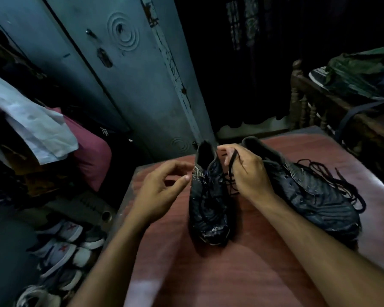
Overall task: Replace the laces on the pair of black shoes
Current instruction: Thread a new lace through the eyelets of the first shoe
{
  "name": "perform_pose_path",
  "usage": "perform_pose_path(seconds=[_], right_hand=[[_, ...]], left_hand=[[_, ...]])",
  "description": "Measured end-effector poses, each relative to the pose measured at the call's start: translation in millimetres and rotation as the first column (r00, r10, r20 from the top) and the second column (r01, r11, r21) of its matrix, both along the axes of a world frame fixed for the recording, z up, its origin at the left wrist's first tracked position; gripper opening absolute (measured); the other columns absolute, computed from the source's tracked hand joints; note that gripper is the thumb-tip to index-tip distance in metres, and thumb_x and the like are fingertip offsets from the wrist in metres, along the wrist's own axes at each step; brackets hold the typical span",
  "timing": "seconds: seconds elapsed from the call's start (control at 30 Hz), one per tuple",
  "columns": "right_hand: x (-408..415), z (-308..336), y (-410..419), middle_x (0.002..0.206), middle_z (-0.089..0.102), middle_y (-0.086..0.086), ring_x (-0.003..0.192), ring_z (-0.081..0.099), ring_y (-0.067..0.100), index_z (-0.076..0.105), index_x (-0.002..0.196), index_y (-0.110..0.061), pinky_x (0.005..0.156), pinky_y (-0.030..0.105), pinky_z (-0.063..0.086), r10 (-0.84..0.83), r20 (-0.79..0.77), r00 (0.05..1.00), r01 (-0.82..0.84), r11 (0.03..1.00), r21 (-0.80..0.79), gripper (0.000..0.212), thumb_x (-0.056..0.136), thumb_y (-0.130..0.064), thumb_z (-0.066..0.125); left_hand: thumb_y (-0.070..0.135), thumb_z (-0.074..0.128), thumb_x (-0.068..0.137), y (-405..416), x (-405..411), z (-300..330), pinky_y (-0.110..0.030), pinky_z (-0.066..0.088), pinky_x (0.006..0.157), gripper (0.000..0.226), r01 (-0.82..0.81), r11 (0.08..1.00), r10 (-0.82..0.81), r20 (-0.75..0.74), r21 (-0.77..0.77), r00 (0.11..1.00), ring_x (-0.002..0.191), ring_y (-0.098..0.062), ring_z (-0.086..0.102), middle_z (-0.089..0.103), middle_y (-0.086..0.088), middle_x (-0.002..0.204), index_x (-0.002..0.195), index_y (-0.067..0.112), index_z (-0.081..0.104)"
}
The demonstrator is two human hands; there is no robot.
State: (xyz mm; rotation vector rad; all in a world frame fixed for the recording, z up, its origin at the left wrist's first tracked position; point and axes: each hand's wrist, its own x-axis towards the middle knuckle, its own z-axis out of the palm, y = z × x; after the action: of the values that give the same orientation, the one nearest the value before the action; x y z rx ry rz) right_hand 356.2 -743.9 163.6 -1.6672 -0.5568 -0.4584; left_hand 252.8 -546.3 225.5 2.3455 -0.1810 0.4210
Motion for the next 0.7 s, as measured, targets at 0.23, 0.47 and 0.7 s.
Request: perform_pose_path(seconds=[0.23, 0.47, 0.7], right_hand=[[5, -7, 3, 0.08, 0.07, -0.005, 0.069, 0.066, 0.013, 0.075, 0.105, -0.022, 0.065, 0.036, 0.055, 0.142, -0.17, 0.975, -0.125, 0.986, 0.11, 0.022, 0.105, -0.016, 0.054], [4, -7, 7, 0.089, 0.077, -0.005, 0.087, 0.073, 0.016, 0.074, 0.1, -0.032, 0.084, 0.035, 0.061, 0.183, -0.194, 0.964, -0.159, 0.978, 0.132, 0.028, 0.087, -0.008, 0.079], [5, -13, 6, 0.1, 0.069, -0.005, 0.099, 0.069, 0.021, 0.079, 0.106, -0.02, 0.084, 0.052, 0.057, 0.11, -0.043, 0.993, -0.11, 0.994, 0.0, 0.015, 0.095, -0.013, 0.072]], left_hand=[[0.021, 0.058, 0.094, -9, 52, -61, -0.046, 0.05, 0.103, 0.033, -0.071, 0.996, 0.077, 0.117, -0.05, 0.99, 0.123, -0.008, 0.058, 0.065, 0.017, 0.126, 0.125, 0.026, 0.068], [0.02, 0.052, 0.097, 1, 65, -81, -0.023, 0.038, 0.1, 0.029, -0.073, 0.996, 0.082, 0.167, -0.059, 0.983, 0.114, -0.011, 0.053, 0.06, 0.013, 0.113, 0.115, 0.031, 0.071], [0.026, 0.052, 0.095, 0, 68, -83, -0.01, 0.028, 0.098, 0.031, -0.062, 0.99, 0.074, 0.092, -0.129, 0.993, 0.115, -0.008, 0.045, 0.054, 0.016, 0.107, 0.113, 0.036, 0.074]])
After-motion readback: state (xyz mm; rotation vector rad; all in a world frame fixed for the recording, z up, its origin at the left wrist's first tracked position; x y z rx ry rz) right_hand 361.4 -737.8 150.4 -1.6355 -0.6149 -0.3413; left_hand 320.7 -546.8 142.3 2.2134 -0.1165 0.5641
